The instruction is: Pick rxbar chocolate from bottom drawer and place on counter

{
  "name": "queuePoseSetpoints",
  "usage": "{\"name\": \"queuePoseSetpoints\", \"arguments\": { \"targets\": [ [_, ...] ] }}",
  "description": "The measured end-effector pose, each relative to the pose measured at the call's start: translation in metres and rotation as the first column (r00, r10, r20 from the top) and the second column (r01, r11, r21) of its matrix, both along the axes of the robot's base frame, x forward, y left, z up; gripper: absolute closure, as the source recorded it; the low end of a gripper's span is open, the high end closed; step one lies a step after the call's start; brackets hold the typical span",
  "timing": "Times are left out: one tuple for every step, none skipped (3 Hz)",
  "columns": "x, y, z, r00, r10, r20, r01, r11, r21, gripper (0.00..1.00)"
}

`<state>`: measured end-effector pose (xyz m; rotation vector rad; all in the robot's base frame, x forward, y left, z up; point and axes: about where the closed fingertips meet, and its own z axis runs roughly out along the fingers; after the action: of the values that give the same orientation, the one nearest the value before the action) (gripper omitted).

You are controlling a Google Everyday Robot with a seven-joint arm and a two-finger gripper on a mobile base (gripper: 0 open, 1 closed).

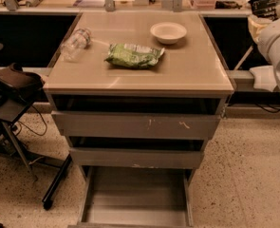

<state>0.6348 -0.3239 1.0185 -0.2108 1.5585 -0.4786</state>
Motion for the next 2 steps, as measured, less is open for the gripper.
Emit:
{"name": "queuePoseSetpoints", "arguments": {
  "targets": [
    [0.025,0.046,-0.066,0.9716,0.152,-0.181,-0.163,0.986,-0.045,1.00],
    [0.018,0.094,-0.150,0.8791,0.289,-0.379,-0.365,0.919,-0.147,1.00]
  ]
}}
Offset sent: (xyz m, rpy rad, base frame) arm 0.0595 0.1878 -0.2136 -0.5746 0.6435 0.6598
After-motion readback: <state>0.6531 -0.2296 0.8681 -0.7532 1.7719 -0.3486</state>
